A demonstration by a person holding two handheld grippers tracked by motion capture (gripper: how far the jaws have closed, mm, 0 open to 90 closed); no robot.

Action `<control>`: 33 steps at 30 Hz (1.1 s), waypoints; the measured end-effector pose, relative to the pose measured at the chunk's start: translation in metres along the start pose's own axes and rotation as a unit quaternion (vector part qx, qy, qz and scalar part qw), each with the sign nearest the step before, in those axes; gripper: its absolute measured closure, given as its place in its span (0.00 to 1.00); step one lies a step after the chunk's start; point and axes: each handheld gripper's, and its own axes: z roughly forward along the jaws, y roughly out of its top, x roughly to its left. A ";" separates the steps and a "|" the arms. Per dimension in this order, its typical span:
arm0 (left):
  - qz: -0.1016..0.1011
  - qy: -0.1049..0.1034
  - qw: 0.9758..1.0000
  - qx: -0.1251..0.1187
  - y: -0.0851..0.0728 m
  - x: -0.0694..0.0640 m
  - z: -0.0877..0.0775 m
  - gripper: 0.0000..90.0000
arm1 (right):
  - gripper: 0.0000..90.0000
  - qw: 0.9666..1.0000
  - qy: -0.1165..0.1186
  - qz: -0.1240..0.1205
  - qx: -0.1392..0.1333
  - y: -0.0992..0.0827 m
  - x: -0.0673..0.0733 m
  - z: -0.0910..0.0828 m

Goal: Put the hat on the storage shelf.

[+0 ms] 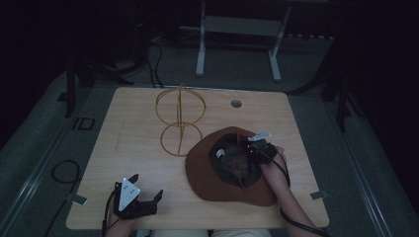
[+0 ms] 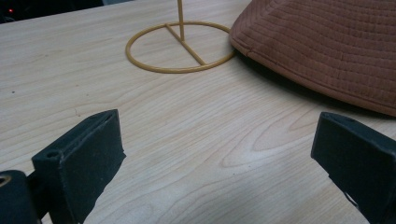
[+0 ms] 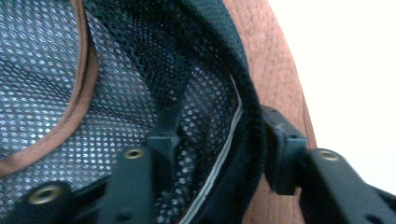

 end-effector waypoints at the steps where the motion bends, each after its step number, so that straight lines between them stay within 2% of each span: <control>1: -0.001 0.001 1.000 0.001 0.000 0.000 0.000 0.03 | 0.70 1.000 -0.002 0.002 0.001 0.000 0.000 0.000; 2: -0.003 -0.001 1.000 0.002 0.000 0.000 0.000 0.03 | 0.79 1.000 -0.011 0.000 0.004 -0.001 -0.001 -0.001; 4: -0.010 -0.001 1.000 0.001 0.000 0.001 0.000 0.03 | 0.91 1.000 -0.012 0.010 0.000 -0.001 -0.004 -0.003; 6: -0.022 -0.007 1.000 -0.006 0.001 0.002 0.000 0.03 | 0.93 1.000 -0.008 0.020 -0.005 0.000 -0.008 -0.006; 9: -0.042 -0.017 0.999 -0.004 0.002 0.003 0.000 0.03 | 0.94 0.999 0.003 0.031 -0.022 0.003 -0.013 -0.015; 10: -0.043 -0.019 0.999 -0.002 0.003 0.003 0.000 0.03 | 0.94 0.999 0.006 0.037 -0.031 0.004 -0.014 -0.019; 13: -0.036 -0.022 0.999 0.021 0.005 0.001 0.002 0.05 | 0.94 0.997 0.018 0.051 -0.056 0.008 -0.018 -0.032; 15: -0.037 -0.032 0.998 0.030 0.007 -0.001 0.004 0.05 | 0.94 0.995 0.026 0.058 -0.074 0.012 -0.021 -0.042; 18: -0.030 -0.044 0.998 0.039 0.011 -0.006 0.006 0.05 | 0.94 0.992 0.032 0.068 -0.098 0.017 -0.024 -0.057; 20: -0.030 -0.044 0.998 0.039 0.011 -0.006 0.006 0.05 | 0.94 0.991 0.033 0.069 -0.106 0.019 -0.024 -0.062; 21: -0.030 -0.064 0.996 0.053 0.018 -0.012 0.009 0.05 | 0.94 0.989 0.036 0.071 -0.124 0.023 -0.026 -0.075; 22: -0.030 -0.067 0.996 0.056 0.019 -0.013 0.009 0.05 | 0.94 0.988 0.039 0.075 -0.131 0.024 -0.027 -0.079; 23: -0.030 -0.081 0.995 0.056 0.022 -0.015 0.010 0.05 | 0.94 0.987 0.041 0.076 -0.136 0.025 -0.028 -0.082; 26: -0.023 -0.094 0.994 0.057 0.032 -0.020 0.012 0.05 | 0.94 0.984 0.040 0.081 -0.152 0.028 -0.030 -0.092; 33: 0.004 -0.104 0.993 0.055 0.061 -0.035 0.021 0.05 | 0.94 0.980 0.040 0.085 -0.176 0.032 -0.033 -0.111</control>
